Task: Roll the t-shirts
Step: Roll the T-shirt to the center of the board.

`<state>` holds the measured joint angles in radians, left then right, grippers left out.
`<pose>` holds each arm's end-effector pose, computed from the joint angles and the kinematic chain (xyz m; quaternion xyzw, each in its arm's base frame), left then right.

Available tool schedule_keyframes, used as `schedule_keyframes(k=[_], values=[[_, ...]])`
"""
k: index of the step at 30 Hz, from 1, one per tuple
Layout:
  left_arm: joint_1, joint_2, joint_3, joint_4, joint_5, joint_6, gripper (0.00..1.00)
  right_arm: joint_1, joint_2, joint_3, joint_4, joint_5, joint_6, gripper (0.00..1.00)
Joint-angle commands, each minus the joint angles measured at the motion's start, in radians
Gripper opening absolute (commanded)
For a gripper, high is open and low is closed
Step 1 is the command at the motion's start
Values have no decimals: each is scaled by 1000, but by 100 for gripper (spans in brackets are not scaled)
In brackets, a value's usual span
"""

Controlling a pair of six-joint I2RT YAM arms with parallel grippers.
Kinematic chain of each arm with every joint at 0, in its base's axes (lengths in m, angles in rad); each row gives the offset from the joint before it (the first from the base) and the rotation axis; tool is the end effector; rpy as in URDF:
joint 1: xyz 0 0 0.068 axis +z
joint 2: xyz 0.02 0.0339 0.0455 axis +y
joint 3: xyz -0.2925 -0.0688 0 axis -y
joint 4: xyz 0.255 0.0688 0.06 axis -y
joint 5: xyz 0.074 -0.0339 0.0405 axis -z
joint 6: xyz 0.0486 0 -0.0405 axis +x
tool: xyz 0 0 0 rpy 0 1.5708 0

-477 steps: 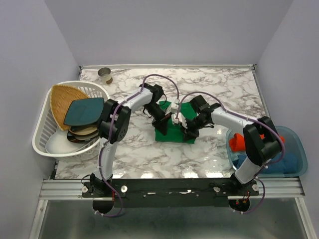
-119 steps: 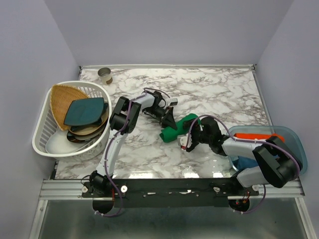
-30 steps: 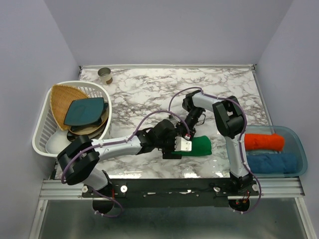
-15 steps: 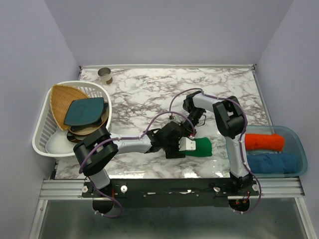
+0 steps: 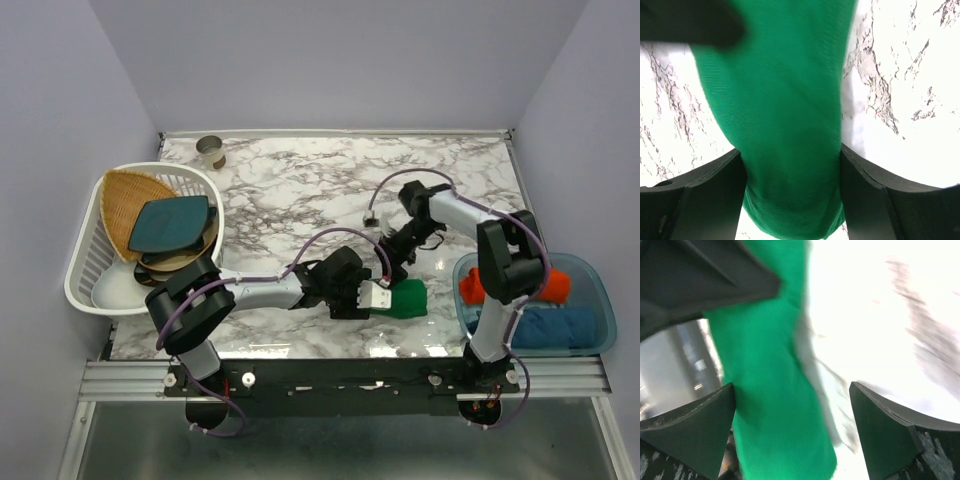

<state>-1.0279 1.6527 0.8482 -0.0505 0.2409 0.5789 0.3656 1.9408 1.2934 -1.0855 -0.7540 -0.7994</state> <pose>0.1675 -0.3001 0.1715 0.6985 0.6153 -0.1871 0.3140 0.3128 0.1554 0.1723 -0.4849 0.7903 0.3745 0.0054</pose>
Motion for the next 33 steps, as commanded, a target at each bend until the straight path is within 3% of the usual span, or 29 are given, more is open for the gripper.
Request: schedule_keyframes(k=[1,9,11,16,22,26,33], values=[[0,15,-11,-66,72,-10,73,-119,-239,-107,272,36,37,100],[2,-2,23,-83,162,-34,72,-157,-637,-480,703,179,45,100],[3,-4,32,-91,173,-34,72,-157,-715,-511,737,202,39,100],[25,9,64,-103,248,-70,71,-152,-867,-560,664,128,-77,100],[58,42,89,-109,298,-123,71,-110,-1084,-730,561,16,-234,100],[78,58,97,-104,314,-151,70,-54,-1137,-787,489,-22,-253,100],[89,65,104,-109,336,-171,70,35,-1122,-827,547,-16,-196,100]])
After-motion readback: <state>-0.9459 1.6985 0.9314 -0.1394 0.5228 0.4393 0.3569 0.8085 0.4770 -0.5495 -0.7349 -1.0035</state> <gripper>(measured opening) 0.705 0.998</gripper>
